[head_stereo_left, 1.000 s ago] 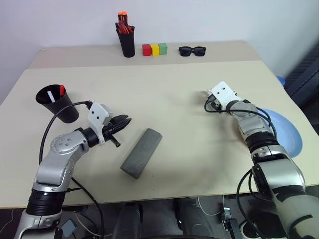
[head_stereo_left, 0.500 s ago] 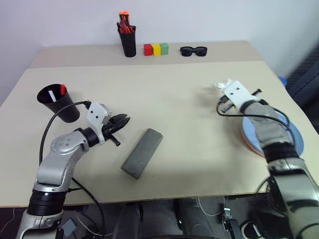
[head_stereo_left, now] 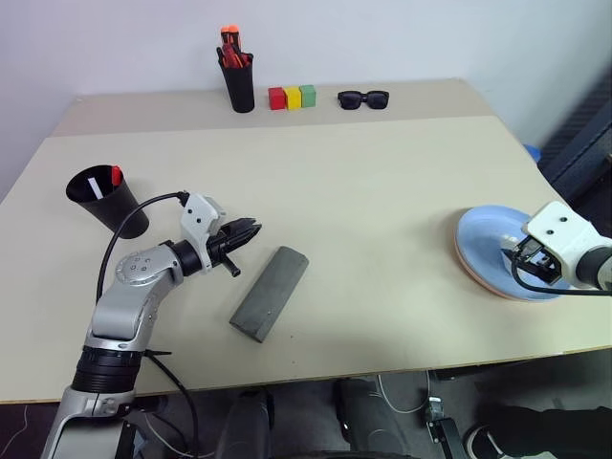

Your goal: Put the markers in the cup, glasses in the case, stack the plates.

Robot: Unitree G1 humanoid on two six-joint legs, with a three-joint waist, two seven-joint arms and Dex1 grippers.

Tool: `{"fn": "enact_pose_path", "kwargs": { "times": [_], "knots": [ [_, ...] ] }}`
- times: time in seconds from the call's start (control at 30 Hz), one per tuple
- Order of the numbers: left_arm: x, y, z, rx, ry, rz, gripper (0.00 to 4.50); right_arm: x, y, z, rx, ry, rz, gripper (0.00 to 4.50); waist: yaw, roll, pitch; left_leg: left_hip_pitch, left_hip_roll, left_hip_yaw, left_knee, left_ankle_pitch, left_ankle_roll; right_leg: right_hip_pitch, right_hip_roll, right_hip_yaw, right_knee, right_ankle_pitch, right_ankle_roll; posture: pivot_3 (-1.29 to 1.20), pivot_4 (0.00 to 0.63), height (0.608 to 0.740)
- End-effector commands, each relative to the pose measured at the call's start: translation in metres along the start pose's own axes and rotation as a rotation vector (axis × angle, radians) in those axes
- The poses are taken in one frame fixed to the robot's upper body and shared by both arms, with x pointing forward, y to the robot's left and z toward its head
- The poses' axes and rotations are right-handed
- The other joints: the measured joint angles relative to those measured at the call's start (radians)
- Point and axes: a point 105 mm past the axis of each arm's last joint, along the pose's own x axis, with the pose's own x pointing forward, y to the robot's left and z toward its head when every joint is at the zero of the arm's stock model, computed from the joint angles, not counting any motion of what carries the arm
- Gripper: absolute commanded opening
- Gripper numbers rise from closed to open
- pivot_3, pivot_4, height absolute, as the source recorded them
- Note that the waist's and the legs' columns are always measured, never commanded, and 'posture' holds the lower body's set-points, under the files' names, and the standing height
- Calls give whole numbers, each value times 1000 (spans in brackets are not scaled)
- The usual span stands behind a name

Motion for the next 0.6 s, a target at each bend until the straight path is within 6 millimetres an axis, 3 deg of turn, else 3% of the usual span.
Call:
{"fn": "enact_pose_path", "kwargs": {
  "times": [0.03,0.13,0.27,0.43,0.6],
  "knots": [
    [-26,20,6,30,-46,136,632,10,3,53,13,-259,4,3903,-11,-1,0,0,0,0,-1,0,0,0,0,0,0,0,0,0,150,740],
    [-54,33,-3,71,-9,249,632,24,11,85,149,-436,71,3903,-12,-1,0,1,2,0,-2,0,1,-1,2,0,1,2,-3,0,150,740],
    [-91,44,-7,89,20,375,632,35,18,105,267,-562,167,3903,11,-1,0,-2,2,-1,-2,0,1,-2,2,-1,0,1,-2,0,150,740],
    [-123,42,-15,94,74,458,632,51,38,109,307,-585,267,3903,29,-1,0,-3,0,-1,-2,-1,1,-1,-1,-1,-2,1,-2,0,150,740],
    [-129,39,-14,90,69,494,632,64,50,108,297,-575,306,3903,25,-1,0,-2,0,0,-1,-1,1,-1,-1,-1,-2,1,-2,0,150,740]
  ]
}}
